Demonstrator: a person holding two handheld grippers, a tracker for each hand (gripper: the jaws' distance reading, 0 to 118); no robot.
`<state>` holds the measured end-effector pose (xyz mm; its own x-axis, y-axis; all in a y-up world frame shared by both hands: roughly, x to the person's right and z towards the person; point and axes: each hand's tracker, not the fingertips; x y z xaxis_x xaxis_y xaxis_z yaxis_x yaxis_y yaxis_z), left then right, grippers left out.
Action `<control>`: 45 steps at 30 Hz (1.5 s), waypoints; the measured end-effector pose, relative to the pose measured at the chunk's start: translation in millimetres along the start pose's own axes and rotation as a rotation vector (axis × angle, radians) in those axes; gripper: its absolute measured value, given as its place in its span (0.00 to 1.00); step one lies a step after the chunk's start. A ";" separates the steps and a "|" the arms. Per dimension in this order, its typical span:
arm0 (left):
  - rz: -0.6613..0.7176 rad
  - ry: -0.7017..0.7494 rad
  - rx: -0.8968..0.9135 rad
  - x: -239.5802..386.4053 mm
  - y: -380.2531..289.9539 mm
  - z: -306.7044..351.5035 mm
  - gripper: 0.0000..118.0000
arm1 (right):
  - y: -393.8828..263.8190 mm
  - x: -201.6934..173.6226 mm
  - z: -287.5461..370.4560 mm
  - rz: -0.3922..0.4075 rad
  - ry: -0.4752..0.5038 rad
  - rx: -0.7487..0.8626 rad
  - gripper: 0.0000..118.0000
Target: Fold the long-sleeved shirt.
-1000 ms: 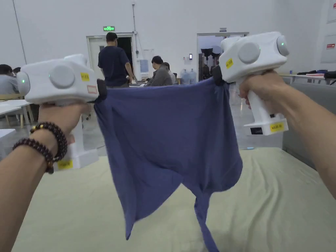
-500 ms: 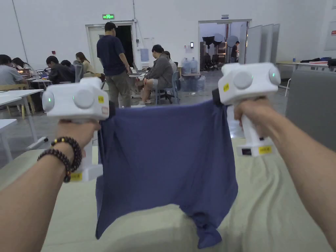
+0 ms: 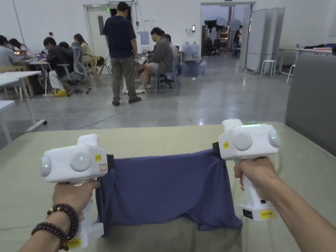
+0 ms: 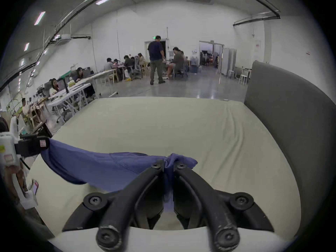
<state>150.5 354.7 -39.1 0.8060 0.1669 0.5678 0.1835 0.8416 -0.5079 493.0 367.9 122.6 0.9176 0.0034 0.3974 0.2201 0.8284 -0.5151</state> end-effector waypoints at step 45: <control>-0.026 -0.057 -0.232 -15.5 -254.3 200.4 0.00 | -347.6 -16.5 195.3 -0.118 -0.092 -0.258 0.14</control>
<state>-21.4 241.0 211.1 0.7677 0.1809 0.6148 0.3335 0.7063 -0.6244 336.7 189.2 443.4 0.8495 -0.0244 0.5271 0.4112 0.6565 -0.6323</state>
